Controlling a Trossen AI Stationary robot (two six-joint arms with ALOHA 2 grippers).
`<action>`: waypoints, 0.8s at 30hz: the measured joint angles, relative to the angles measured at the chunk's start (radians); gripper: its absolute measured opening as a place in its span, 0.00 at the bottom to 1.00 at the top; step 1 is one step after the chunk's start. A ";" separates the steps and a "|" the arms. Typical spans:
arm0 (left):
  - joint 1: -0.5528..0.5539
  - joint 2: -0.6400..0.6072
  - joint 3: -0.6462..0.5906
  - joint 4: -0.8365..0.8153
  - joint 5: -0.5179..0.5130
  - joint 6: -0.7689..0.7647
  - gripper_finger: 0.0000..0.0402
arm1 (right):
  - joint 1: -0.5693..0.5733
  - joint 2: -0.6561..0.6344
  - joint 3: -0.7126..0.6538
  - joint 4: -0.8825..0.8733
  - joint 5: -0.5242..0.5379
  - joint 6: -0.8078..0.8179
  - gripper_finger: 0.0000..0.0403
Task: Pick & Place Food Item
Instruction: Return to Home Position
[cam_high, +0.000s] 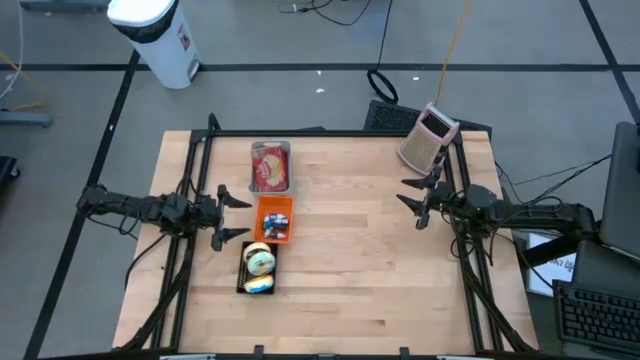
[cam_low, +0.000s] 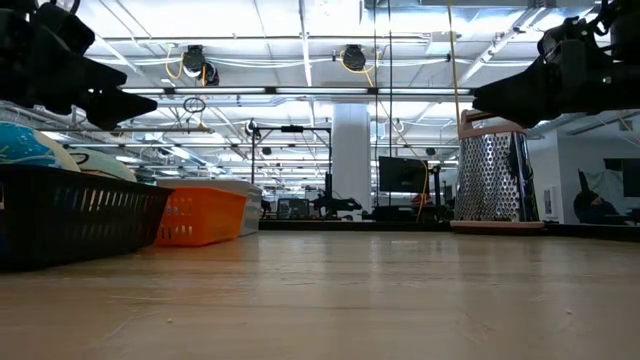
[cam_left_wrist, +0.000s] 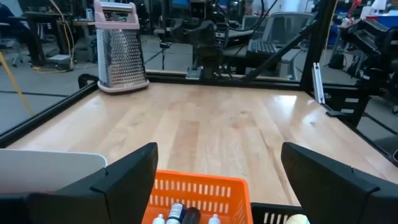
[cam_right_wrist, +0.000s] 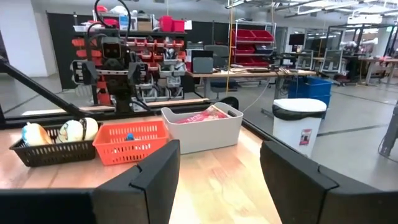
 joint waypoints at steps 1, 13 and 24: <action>0.000 0.000 0.000 0.000 0.000 0.000 0.86 | 0.000 0.000 0.000 0.001 0.000 0.008 0.52; 0.000 0.000 -0.001 0.001 0.000 0.009 0.86 | 0.000 0.000 0.000 0.003 0.000 0.003 0.52; 0.000 0.000 -0.001 0.002 0.000 0.008 0.85 | 0.000 0.000 -0.001 0.003 0.000 0.003 0.52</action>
